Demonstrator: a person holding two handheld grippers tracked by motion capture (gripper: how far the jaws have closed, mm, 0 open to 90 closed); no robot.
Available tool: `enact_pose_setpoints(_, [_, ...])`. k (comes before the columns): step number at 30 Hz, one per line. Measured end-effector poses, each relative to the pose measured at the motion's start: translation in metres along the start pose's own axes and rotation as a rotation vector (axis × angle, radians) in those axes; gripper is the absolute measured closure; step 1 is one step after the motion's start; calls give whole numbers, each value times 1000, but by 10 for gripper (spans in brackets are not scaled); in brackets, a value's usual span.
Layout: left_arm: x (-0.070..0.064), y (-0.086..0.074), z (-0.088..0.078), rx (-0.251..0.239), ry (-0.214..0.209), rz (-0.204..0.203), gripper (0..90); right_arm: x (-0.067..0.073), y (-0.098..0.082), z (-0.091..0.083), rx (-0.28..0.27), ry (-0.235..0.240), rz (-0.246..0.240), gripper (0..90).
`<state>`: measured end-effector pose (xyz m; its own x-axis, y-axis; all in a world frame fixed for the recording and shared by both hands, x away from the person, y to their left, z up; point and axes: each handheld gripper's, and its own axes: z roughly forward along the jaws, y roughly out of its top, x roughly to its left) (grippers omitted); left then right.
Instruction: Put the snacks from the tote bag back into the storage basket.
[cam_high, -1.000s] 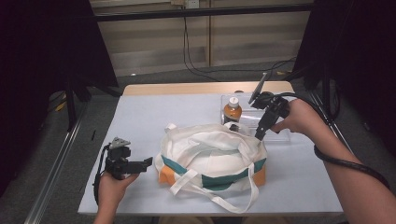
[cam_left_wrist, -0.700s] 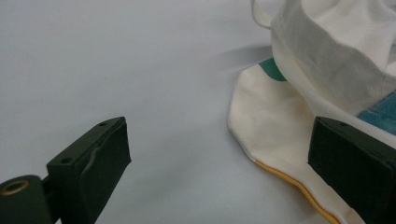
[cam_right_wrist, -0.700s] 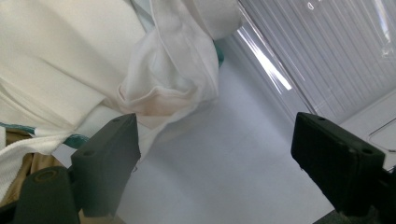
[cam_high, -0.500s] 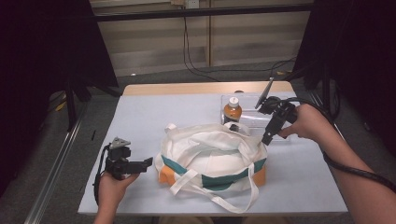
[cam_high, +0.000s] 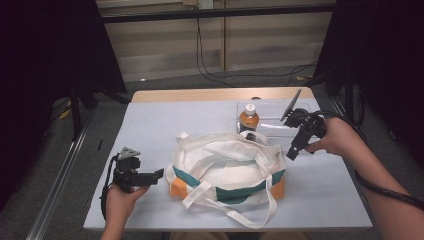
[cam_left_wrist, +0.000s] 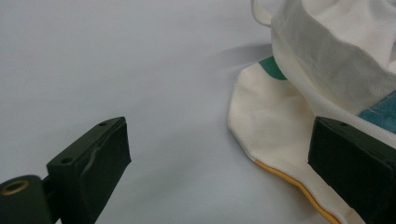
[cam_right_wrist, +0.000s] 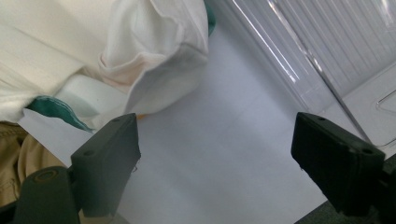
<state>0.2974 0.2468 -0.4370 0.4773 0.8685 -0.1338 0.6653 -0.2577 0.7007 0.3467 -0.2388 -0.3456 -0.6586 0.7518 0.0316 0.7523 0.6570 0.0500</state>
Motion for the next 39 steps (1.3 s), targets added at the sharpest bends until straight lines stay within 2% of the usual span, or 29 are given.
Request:
enact_pose_setpoints(7, [-1,0,1,-4,5,-5,55,-1,-9,7,-2,8,5,150])
enact_pose_setpoints(16, [-1,0,1,-2,11,0,55,5,-18,16,-6,-7,-14,150])
enact_pose_setpoints(21, [-1,0,1,2,6,-2,55,7,-22,21,-3,0,-24,150])
enact_pose_setpoints(22, [-1,-1,1,0,6,-6,55,8,-23,22,-3,3,-13,150])
enact_pose_setpoints(23, [-1,-1,1,-1,8,-6,55,7,-24,23,-5,4,-26,150])
enact_pose_setpoints(25, [-1,-1,1,0,7,-4,55,8,-26,24,-9,14,-18,150])
enact_pose_setpoints(29, [-1,-1,1,-1,6,-7,55,9,-29,29,-11,0,-17,150])
enact_pose_setpoints(34, [-1,-1,1,0,7,-7,56,10,-32,37,-26,11,-16,149])
enact_pose_setpoints(37, [-1,-1,1,-2,6,-11,56,11,-34,41,-18,3,-7,149])
enact_pose_setpoints(39, [-1,-1,1,6,5,0,55,10,-35,44,-27,-2,-10,149])
